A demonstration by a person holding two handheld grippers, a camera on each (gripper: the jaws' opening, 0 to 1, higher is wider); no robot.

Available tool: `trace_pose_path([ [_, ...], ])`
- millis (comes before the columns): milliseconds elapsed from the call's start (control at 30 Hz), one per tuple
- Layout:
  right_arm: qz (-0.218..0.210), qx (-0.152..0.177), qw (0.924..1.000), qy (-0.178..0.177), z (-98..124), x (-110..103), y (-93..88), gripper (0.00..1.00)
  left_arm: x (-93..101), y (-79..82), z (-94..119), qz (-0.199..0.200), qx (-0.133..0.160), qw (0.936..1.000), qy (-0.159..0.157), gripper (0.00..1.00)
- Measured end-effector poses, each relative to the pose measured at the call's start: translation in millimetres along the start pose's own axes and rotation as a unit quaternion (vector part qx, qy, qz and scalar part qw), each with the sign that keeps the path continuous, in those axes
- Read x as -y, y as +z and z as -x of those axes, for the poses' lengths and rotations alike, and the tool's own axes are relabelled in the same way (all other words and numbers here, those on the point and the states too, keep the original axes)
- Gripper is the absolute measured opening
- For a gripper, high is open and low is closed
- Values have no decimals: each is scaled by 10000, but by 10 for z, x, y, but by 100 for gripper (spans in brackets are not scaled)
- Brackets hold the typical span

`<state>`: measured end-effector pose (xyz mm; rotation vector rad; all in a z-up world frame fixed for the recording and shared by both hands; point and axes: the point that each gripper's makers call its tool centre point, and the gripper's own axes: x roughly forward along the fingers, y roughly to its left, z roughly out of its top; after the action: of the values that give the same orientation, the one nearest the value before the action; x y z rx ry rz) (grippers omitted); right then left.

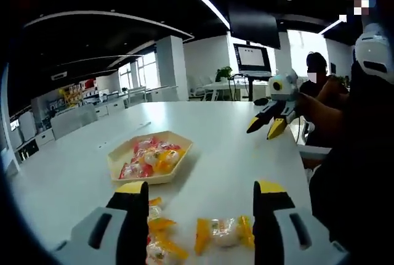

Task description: Pick up the marshmallows scattered on the table and place them into the bowl on the table

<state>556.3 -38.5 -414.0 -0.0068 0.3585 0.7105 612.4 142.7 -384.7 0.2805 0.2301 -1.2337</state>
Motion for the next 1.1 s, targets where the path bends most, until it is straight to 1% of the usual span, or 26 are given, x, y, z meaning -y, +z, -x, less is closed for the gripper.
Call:
trace_pose_path([
  [133,-2,-5,10000,-5,-1,-3,-7,37,14,-140,5,113,-212,9997,41,64],
  [233,4,-12,10000,6,-7,-7,-11,37,53,-200,-8,321,-189,9993,0,63],
  [600,-1,-34,10000,-17,-20,-15,-14,37,204,-429,-59,477,-522,9972,-232,61],
  [700,14,-49,10000,6,-25,-36,-19,37,197,-488,-64,484,-633,9966,-216,61],
  [800,-20,-24,10000,2,-24,-34,-13,37,167,-522,-52,556,-709,9958,-171,60],
  [900,-38,-22,10000,-30,-23,-17,-15,37,175,-537,-43,623,-748,9950,-209,58],
  [1100,-40,-33,10000,-11,-28,-50,-20,37,195,-574,-56,656,-834,9940,-263,56],
])
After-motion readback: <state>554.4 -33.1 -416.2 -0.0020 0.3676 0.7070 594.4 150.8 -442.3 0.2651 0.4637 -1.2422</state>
